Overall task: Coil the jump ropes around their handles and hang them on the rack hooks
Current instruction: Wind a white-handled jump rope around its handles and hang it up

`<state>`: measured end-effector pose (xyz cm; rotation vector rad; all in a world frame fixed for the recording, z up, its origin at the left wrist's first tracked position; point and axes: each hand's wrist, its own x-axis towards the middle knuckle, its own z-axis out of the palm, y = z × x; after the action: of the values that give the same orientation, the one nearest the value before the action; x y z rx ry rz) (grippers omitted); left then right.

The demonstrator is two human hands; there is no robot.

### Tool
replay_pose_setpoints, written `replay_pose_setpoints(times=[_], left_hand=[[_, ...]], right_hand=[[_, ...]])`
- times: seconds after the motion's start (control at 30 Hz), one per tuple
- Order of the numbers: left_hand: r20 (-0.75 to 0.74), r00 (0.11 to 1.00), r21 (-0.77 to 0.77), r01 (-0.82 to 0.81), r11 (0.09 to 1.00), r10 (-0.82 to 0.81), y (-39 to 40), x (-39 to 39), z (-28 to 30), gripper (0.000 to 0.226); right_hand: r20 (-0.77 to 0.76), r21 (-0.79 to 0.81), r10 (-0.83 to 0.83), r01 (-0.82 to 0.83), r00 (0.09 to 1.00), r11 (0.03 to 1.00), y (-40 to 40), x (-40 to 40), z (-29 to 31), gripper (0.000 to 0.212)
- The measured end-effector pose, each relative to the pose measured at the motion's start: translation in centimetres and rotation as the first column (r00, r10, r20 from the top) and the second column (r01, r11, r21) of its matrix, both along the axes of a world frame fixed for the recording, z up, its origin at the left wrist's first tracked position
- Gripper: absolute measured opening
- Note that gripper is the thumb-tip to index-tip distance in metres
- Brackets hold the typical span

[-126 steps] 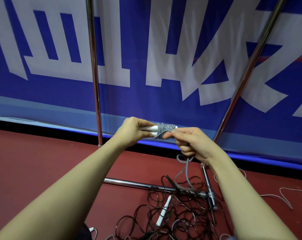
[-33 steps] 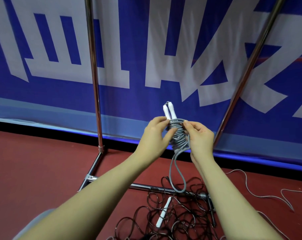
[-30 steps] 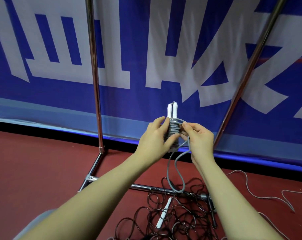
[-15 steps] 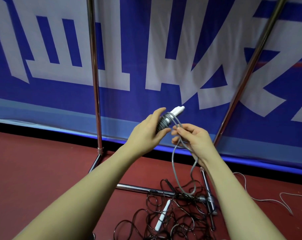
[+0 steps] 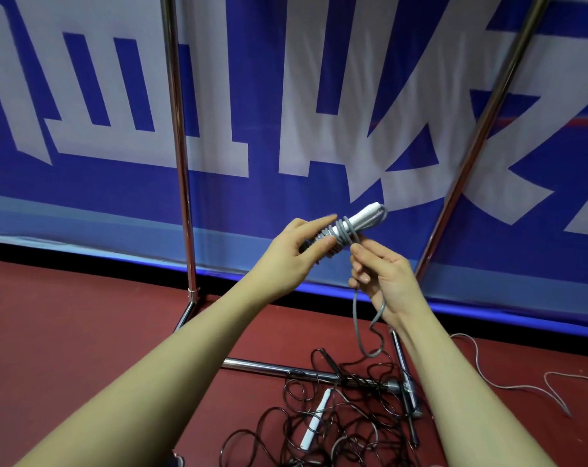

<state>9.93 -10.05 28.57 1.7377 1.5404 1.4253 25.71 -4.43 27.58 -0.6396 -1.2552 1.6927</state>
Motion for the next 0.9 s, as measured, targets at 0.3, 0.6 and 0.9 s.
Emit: replay_pose_setpoints(times=[0.3,0.6,0.9], left_hand=[[0.173,0.985,-0.030,0.029,0.999,-0.023,-0.3,-0.6,0.6,0.029],[-0.140,0.964,0.143,-0.207,0.968,0.227,0.4,-0.9,-0.6,0.035],[-0.502,0.847,0.102,-0.142,0.985,0.174,0.6,-2.0,-0.7,0.079]], right_hand=[[-0.023,0.019,0.053,-0.052,0.998,0.998,-0.3,0.1,0.2,0.040],[-0.046,-0.036,-0.038,0.036,0.998,0.999,-0.5,-1.1,0.2,0.032],[-0.028,-0.037,0.098,-0.099,0.995,0.994,-0.1,-0.5,0.1,0.036]])
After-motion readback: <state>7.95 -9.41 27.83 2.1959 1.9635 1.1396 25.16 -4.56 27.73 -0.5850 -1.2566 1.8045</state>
